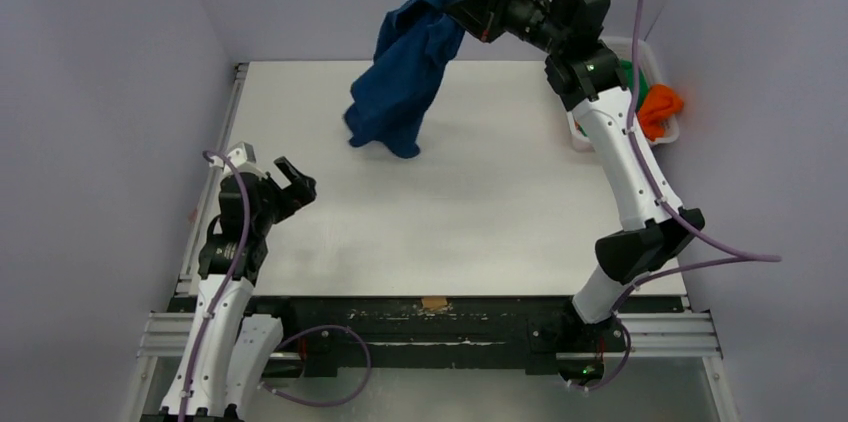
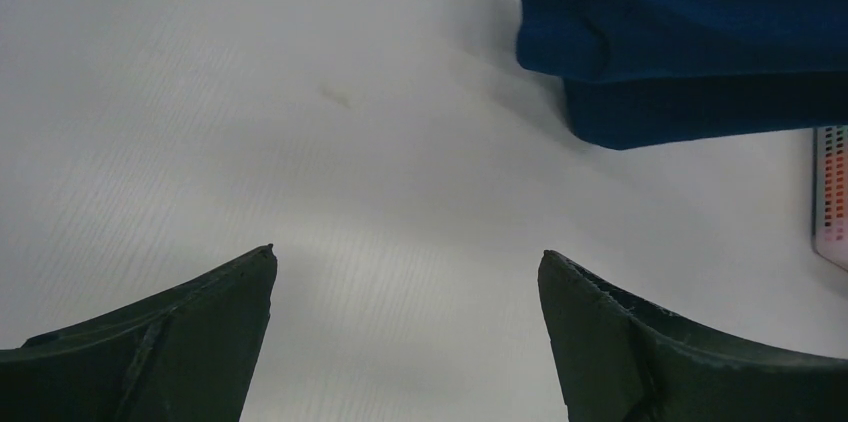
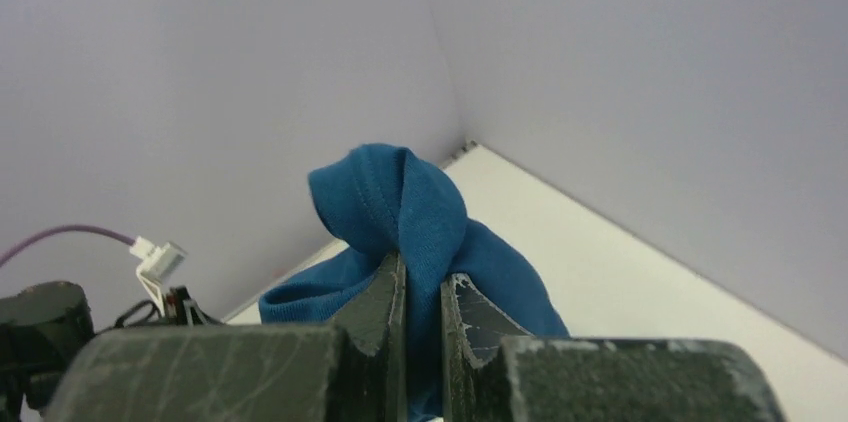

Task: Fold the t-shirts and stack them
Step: Move the tshirt to the center of the board, then flatten out the tshirt

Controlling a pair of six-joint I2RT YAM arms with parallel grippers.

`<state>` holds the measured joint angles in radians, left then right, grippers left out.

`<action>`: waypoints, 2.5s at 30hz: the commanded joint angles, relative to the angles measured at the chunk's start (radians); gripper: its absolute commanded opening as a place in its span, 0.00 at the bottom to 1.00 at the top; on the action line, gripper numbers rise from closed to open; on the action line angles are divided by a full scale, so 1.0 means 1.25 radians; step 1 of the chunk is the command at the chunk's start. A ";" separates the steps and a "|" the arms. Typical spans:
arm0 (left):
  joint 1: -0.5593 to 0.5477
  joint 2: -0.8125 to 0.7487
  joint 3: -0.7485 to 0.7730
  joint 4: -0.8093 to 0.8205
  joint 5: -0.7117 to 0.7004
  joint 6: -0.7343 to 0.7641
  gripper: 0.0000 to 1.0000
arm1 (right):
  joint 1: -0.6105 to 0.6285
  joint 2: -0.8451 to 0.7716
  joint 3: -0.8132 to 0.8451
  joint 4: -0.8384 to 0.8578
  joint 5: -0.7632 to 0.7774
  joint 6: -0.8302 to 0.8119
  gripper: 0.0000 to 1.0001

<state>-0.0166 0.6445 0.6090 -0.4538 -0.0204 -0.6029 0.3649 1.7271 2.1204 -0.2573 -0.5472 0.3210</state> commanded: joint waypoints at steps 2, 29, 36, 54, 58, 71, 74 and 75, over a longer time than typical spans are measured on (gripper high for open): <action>-0.005 -0.037 0.040 -0.074 -0.069 -0.042 1.00 | -0.010 -0.177 -0.279 0.099 0.098 -0.039 0.00; -0.031 0.575 0.222 0.068 0.082 -0.068 0.97 | 0.224 -0.155 -0.724 -0.241 0.795 0.197 0.89; -0.093 0.521 0.143 0.010 -0.040 -0.088 0.95 | 0.274 -0.218 -0.914 -0.132 0.608 0.236 0.86; -0.093 0.693 0.182 0.082 -0.034 -0.134 0.74 | 0.357 -0.134 -1.023 -0.171 0.591 0.233 0.77; -0.095 0.713 0.195 0.102 -0.023 -0.131 0.60 | 0.358 -0.130 -1.040 -0.183 0.612 0.251 0.74; -0.103 0.758 0.228 0.130 -0.016 -0.122 0.12 | 0.357 -0.116 -1.052 -0.176 0.667 0.287 0.61; -0.105 0.763 0.235 0.131 -0.017 -0.113 0.00 | 0.357 -0.115 -1.056 -0.165 0.680 0.298 0.48; -0.105 0.763 0.236 0.130 -0.016 -0.110 0.00 | 0.358 -0.112 -1.057 -0.159 0.681 0.301 0.41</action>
<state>-0.1406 1.5913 0.8623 -0.3218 -0.0463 -0.7475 0.8116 1.5555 0.8452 -0.4583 0.2718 0.6540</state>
